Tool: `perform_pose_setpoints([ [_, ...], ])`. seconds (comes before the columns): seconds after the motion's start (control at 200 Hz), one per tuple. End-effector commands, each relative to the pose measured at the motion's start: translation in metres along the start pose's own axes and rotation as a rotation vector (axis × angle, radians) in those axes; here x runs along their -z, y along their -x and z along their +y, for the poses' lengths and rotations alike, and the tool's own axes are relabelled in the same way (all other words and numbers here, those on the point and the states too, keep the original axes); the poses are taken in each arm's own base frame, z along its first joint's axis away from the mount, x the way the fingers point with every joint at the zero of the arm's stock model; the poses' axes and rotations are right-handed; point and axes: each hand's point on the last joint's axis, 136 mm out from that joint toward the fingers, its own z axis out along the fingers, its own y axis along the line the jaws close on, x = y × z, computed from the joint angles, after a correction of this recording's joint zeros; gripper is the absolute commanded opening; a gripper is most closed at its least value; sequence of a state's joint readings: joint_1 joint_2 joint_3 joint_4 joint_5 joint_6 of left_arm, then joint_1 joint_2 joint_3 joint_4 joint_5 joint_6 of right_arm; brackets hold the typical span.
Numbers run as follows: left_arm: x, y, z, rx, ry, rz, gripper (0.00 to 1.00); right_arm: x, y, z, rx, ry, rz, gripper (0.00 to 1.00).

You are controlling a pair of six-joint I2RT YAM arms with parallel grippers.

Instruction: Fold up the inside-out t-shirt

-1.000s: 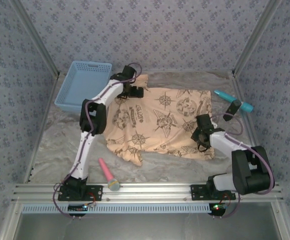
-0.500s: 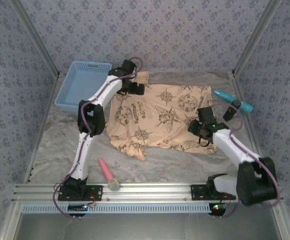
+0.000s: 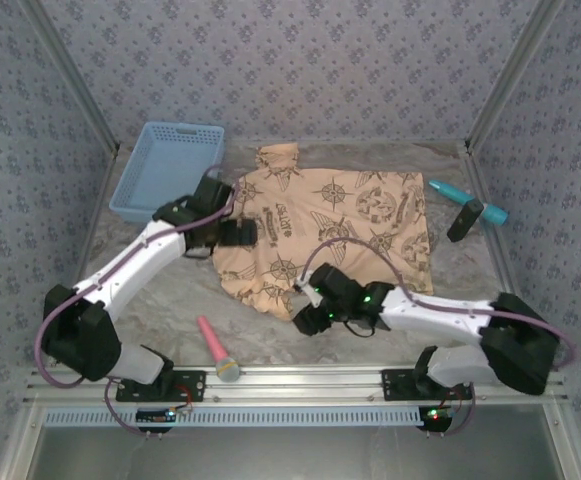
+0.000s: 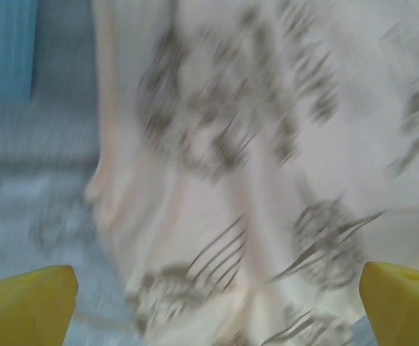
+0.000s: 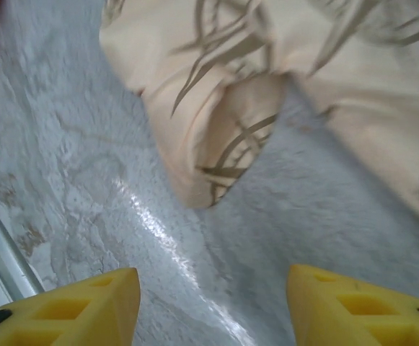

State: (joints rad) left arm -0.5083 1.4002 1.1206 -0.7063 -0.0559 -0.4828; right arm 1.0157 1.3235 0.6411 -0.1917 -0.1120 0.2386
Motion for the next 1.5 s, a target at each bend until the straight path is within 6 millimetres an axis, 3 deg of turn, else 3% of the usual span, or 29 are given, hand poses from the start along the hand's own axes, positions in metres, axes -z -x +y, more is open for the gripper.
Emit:
perform_pose_setpoints([
  [0.0,-0.002,-0.026,0.019,0.083,0.027,0.004,1.00,-0.021,0.018,0.012,0.050,0.003,-0.025,0.59],
  [0.065,-0.006,-0.042,0.026,0.092,0.036,0.034,1.00,-0.035,0.023,0.011,0.051,-0.008,-0.009,0.58],
  [0.25,-0.021,-0.055,0.025,0.114,-0.003,0.045,1.00,-0.061,0.025,0.006,0.029,-0.018,0.033,0.50],
  [0.365,-0.028,-0.057,0.028,0.128,0.014,0.050,1.00,-0.059,0.033,0.004,0.037,-0.038,0.015,0.47],
  [0.49,-0.039,-0.064,0.030,0.191,0.019,0.068,0.99,-0.059,0.039,0.016,0.071,-0.004,0.008,0.50],
  [0.615,-0.042,-0.065,0.029,0.261,0.013,0.062,0.88,-0.056,0.040,0.027,0.098,0.000,0.029,0.53],
  [0.82,-0.028,-0.061,0.035,0.275,0.029,0.016,0.86,-0.036,0.049,0.007,0.033,-0.069,0.001,0.55],
  [1.014,-0.039,-0.066,0.032,0.294,0.017,0.040,0.84,-0.061,0.040,0.008,0.010,-0.063,0.061,0.55],
  [1.074,-0.044,-0.068,0.026,0.296,-0.003,0.054,0.83,-0.068,0.038,0.009,0.014,-0.065,0.084,0.51],
  [1.149,-0.049,-0.071,0.022,0.290,-0.012,0.062,0.78,-0.070,0.037,0.014,0.012,-0.042,0.091,0.33],
  [1.264,-0.056,-0.070,0.016,0.255,-0.023,0.058,0.64,-0.052,0.054,0.033,-0.055,0.103,0.050,0.08],
  [1.319,-0.058,-0.066,0.017,0.206,-0.010,0.053,0.32,-0.035,0.068,0.052,-0.151,0.276,0.032,0.01],
  [1.359,-0.055,-0.063,0.019,0.186,0.010,0.069,0.20,-0.020,0.078,0.064,-0.211,0.383,0.021,0.00],
  [1.424,-0.041,-0.060,0.022,0.143,0.049,0.101,0.18,0.007,0.092,0.084,-0.287,0.552,0.001,0.00],
  [1.494,-0.025,-0.053,0.028,0.131,0.080,0.074,0.21,0.019,0.101,0.071,-0.441,0.562,-0.021,0.00],
])
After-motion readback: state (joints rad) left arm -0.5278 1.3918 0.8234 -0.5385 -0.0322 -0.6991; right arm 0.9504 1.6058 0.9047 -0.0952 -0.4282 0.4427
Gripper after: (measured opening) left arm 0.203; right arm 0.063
